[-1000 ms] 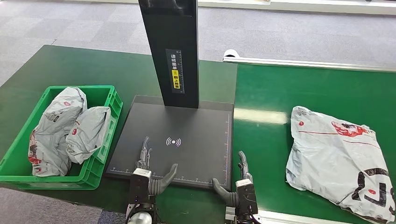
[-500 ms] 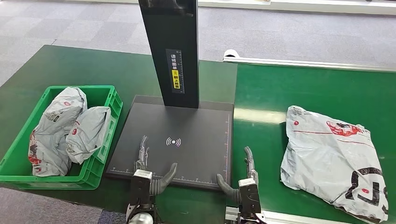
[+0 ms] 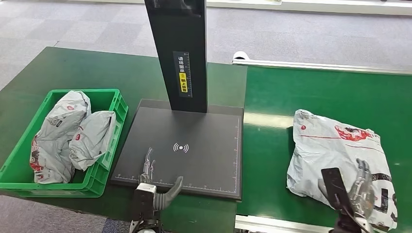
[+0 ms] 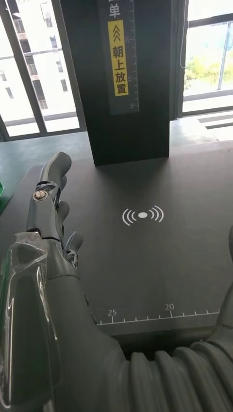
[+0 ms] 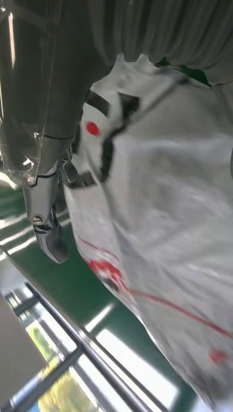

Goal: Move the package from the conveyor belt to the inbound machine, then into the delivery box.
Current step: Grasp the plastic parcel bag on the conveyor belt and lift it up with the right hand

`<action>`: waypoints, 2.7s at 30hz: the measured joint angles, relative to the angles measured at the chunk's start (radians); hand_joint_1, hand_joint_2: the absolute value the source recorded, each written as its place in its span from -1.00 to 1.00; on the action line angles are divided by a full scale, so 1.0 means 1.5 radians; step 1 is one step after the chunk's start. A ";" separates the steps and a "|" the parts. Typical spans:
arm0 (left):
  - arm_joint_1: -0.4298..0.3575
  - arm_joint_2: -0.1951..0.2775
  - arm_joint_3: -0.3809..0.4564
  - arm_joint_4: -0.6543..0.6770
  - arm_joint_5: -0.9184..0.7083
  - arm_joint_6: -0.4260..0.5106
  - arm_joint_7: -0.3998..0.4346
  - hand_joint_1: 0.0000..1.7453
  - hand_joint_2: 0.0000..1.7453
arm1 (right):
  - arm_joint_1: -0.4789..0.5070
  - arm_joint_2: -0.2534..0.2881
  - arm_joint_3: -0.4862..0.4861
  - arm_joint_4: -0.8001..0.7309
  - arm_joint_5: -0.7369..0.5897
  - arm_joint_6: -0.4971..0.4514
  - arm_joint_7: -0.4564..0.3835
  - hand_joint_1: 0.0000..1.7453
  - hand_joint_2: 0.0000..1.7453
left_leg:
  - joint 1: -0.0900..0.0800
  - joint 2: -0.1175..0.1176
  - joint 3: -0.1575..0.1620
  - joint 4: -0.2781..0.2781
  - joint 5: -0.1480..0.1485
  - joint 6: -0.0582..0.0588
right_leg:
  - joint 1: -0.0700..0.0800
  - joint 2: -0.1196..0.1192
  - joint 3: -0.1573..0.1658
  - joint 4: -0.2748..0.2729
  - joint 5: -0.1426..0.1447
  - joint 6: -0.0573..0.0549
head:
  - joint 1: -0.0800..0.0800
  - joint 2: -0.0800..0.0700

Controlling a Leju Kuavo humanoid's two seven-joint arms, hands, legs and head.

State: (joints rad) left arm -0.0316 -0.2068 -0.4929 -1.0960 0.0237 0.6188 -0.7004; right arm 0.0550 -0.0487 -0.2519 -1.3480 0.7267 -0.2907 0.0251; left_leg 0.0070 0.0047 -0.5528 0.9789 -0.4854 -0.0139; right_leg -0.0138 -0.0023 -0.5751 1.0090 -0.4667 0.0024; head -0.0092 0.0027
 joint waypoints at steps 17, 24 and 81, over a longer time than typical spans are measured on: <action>0.000 0.003 0.005 0.000 -0.012 0.010 0.001 -1.00 1.00 | -0.099 -0.022 -0.095 0.174 0.114 0.085 0.078 1.00 1.00 | 0.000 0.000 0.000 0.000 0.000 0.000 | 0.000 0.000 0.000 0.000 0.000 0.000 | 0.000 0.000; 0.016 0.013 0.037 -0.035 -0.058 0.023 0.024 -1.00 1.00 | -0.120 0.000 -0.065 0.179 0.105 0.057 0.074 1.00 1.00 | 0.000 0.000 0.000 0.000 0.000 0.000 | 0.000 0.000 0.000 0.000 0.000 0.000 | 0.000 0.000; 0.055 0.021 0.114 -0.182 -0.175 -0.069 0.073 -1.00 1.00 | -0.151 0.101 -0.009 0.080 0.035 -0.203 -0.135 1.00 1.00 | 0.000 0.000 0.001 0.000 0.001 0.000 | 0.001 0.000 0.000 0.000 0.000 0.000 | 0.000 0.000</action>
State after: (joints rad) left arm 0.0507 -0.1754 -0.3224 -1.3695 -0.2390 0.5159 -0.5910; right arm -0.1715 0.1029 -0.2658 -1.2274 0.7798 -0.5956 -0.1773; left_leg 0.0077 0.0050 -0.5520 0.9785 -0.4846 -0.0137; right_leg -0.0127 -0.0022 -0.5748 1.0095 -0.4672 0.0023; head -0.0093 0.0024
